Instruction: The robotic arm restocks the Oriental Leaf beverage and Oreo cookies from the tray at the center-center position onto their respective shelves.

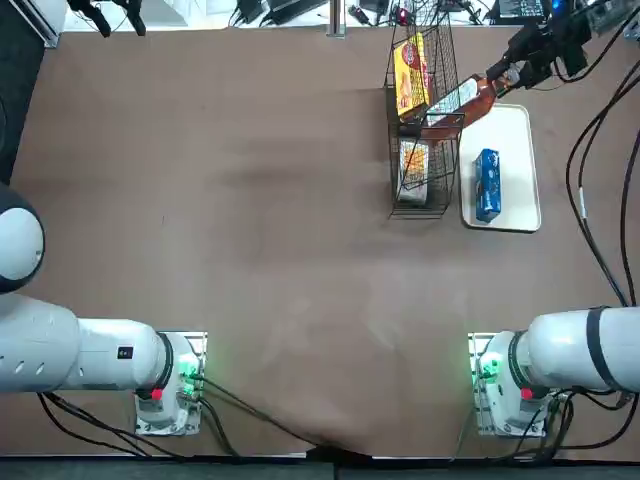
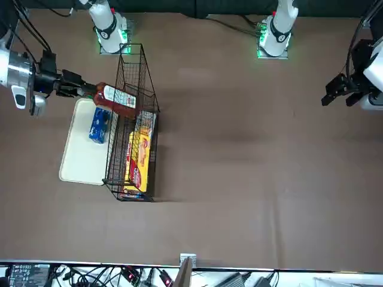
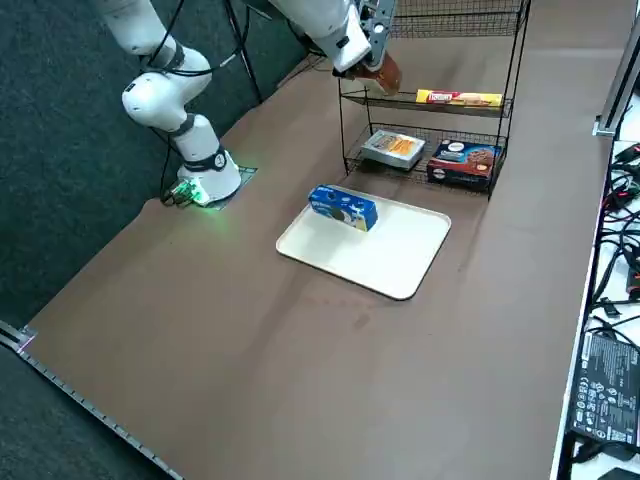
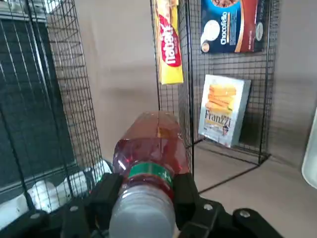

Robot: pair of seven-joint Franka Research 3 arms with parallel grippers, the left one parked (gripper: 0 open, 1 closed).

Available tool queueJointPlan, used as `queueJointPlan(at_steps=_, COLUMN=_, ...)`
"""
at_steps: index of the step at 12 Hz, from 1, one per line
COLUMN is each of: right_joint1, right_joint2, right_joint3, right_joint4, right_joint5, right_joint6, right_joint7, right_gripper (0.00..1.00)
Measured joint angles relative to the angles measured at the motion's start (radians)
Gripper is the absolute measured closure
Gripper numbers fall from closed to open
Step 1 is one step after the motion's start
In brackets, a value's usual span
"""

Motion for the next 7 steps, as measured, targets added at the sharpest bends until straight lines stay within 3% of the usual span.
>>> queueJointPlan(at_steps=7, right_joint1=0.065, right_joint2=0.005, right_joint3=0.001, right_joint4=-0.052, right_joint5=0.031, right_joint6=0.120, right_joint7=0.019, right_gripper=0.41)
